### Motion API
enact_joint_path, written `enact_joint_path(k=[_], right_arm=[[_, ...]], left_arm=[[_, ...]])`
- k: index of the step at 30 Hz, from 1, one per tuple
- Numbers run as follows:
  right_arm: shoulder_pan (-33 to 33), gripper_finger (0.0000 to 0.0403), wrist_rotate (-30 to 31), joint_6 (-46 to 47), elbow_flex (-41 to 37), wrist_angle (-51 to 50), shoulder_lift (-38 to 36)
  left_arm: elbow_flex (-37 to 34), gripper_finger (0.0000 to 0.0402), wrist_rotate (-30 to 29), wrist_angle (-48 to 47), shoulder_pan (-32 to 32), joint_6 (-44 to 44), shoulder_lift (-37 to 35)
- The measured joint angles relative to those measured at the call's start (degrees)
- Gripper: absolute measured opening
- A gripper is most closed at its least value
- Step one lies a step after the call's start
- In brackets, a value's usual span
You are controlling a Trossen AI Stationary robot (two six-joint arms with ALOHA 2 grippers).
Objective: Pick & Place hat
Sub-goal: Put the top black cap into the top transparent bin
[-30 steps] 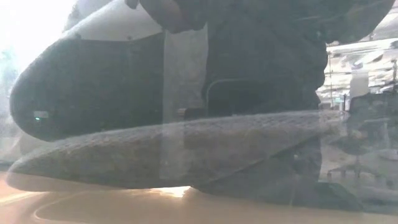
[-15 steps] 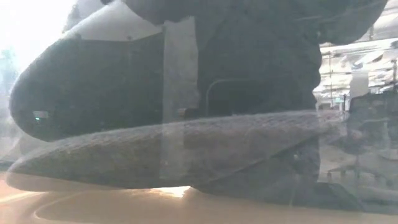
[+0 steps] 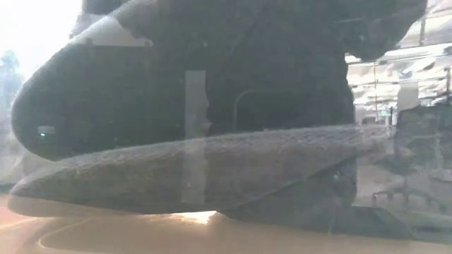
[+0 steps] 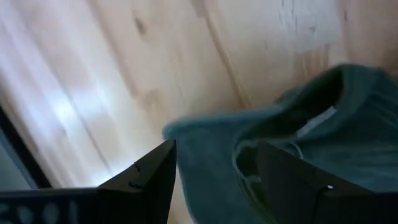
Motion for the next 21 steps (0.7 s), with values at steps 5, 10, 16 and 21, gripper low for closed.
enact_joint_path(k=[5, 10, 16, 21], right_arm=[[0.00, 0.0127, -0.02, 0.29, -0.01, 3.47, 3.07], [0.00, 0.0127, -0.10, 1.74, 0.00, 6.33, 5.40], [0.11, 0.0127, -0.43, 2.29, 0.00, 8.95, 6.95], [0.13, 0.0127, -0.62, 1.81, 0.00, 9.48, 7.06]], left_arm=[[-0.72, 0.0213, -0.94, 1.79, 0.87, 11.98, 3.95], [-0.32, 0.0213, -1.05, 2.91, 1.93, 16.61, 8.05], [-0.32, 0.0213, -0.39, 4.67, 2.96, 19.02, 12.37], [-0.19, 0.0208, -0.56, 4.95, 2.91, 19.92, 14.43]])
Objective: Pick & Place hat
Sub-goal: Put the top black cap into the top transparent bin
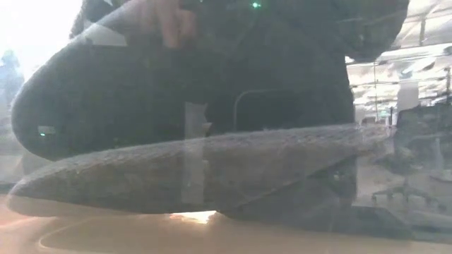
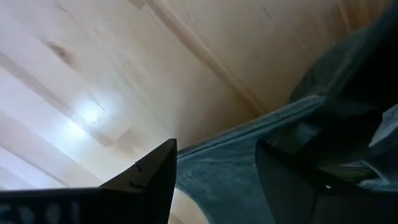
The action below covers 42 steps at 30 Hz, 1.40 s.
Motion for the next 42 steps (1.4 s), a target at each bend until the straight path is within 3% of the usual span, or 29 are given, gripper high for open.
enact_joint_path(k=[7, 10, 13, 15, 27, 36, 42], right_arm=[[0.00, 0.0127, 0.03, -0.51, 0.00, 0.14, -0.15], [0.00, 0.0127, 0.03, -0.55, 0.00, -0.01, -0.10], [0.00, 0.0127, 0.13, -0.71, 0.00, 0.03, -0.12], [0.00, 0.0127, 0.27, -0.71, 0.00, 0.01, -0.14], [-0.13, 0.0127, 0.43, -0.71, 0.00, 0.03, -0.17], [-0.13, 0.0127, 0.47, -2.49, 0.00, 0.03, -0.17], [-0.13, 0.0127, 0.49, -3.21, 0.00, 0.05, -0.17]], left_arm=[[-0.14, 0.0161, 0.03, 0.43, 0.40, 0.63, -0.49], [-0.15, 0.0107, -0.15, 0.34, 0.52, -0.03, -0.44], [-0.20, 0.0029, 0.03, -0.14, 0.73, -1.49, -0.29], [-0.38, 0.0010, 1.11, -0.22, 1.15, -3.19, -0.29], [3.85, 0.0000, 0.61, -8.77, 5.79, -7.20, -2.54], [10.99, 0.0000, 16.43, -16.79, 6.54, -10.59, -3.24], [10.75, 0.0002, 16.68, -15.93, 5.75, -10.55, -3.13]])
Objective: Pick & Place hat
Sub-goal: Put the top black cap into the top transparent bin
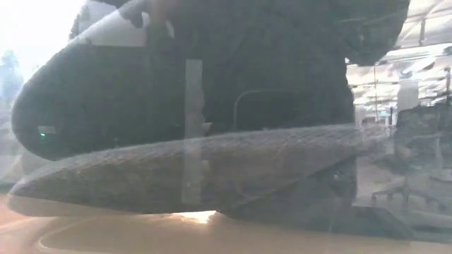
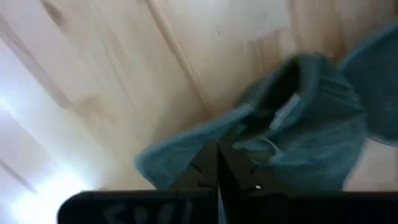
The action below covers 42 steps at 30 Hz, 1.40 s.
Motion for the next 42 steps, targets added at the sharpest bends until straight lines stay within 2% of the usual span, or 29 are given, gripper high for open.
enact_joint_path(k=[6, 13, 17, 23, 28, 31, 35, 42], right_arm=[[0.00, 0.0127, 0.00, -0.45, 0.00, 0.00, 0.00], [0.00, 0.0127, 0.02, -1.38, 0.00, 0.05, 0.00], [0.00, 0.0127, 0.02, -1.11, 0.00, 0.04, 0.00], [0.00, 0.0127, 0.02, -1.06, 0.00, 0.06, 0.00], [0.00, 0.0127, 0.02, 0.55, -0.02, 1.36, 0.00], [0.00, 0.0127, 0.04, 2.46, -0.02, 3.60, -0.02], [-0.78, 0.0127, 0.02, 6.48, 0.00, 3.80, -0.02], [-5.36, 0.0127, -0.28, 17.65, -0.04, -1.57, -0.02]], left_arm=[[0.00, 0.0036, -2.55, 4.06, -1.27, 3.97, 0.08], [-0.11, 0.0097, -3.26, 2.56, -1.93, 3.78, 2.29], [-0.11, 0.0128, -6.86, 3.35, -1.86, 3.02, 3.77], [-0.11, 0.0138, -11.44, 2.95, -1.43, -0.17, 4.41], [0.02, 0.0138, -6.93, -0.85, 0.52, -11.56, 1.80], [-0.02, 0.0138, -0.25, -3.66, 2.17, -17.18, -0.59], [-0.07, 0.0138, 6.24, -2.69, 3.25, -23.93, -5.85], [-0.07, 0.0138, 7.31, 2.24, 3.53, -32.24, -18.15]])
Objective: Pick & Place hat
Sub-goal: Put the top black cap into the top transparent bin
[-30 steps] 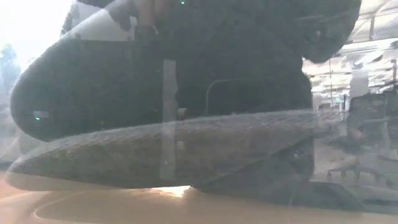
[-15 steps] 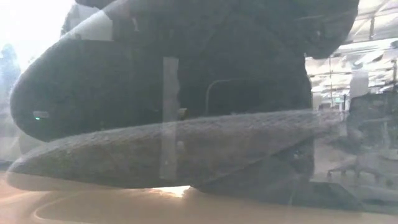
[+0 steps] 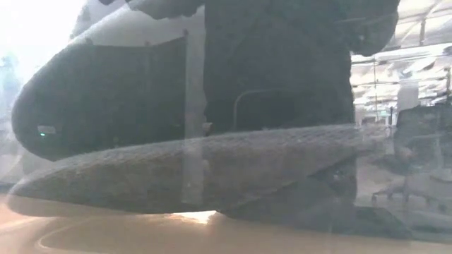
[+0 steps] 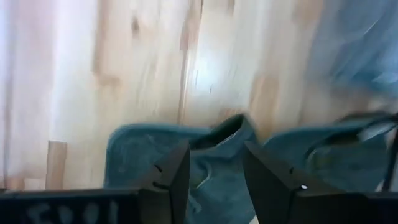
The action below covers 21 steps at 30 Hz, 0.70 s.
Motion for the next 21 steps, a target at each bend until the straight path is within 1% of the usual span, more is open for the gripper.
enact_joint_path(k=[3, 8, 14, 17, 21], right_arm=[[-1.75, 0.0127, -0.02, 2.05, 0.00, -0.88, 0.02], [-3.00, 0.0127, -0.15, 0.49, 0.00, 1.51, 0.00], [-3.08, 0.0127, 0.22, -0.14, 0.02, 1.46, 0.02], [-3.08, 0.0127, 0.22, -0.63, 0.02, 1.48, 0.02], [-3.27, 0.0127, 0.24, -1.02, 0.02, 1.52, 0.02]], left_arm=[[0.00, 0.0138, -0.02, 1.46, -0.01, -4.14, -5.48], [0.00, 0.0138, -0.30, 3.05, 0.01, -12.83, -12.59], [-0.14, 0.0138, -0.90, 0.09, -0.59, -23.98, -16.62], [-1.54, 0.0138, -4.44, -1.31, -1.11, -27.09, -18.12], [-5.43, 0.0138, -8.93, -6.17, -0.54, -32.80, -20.71]])
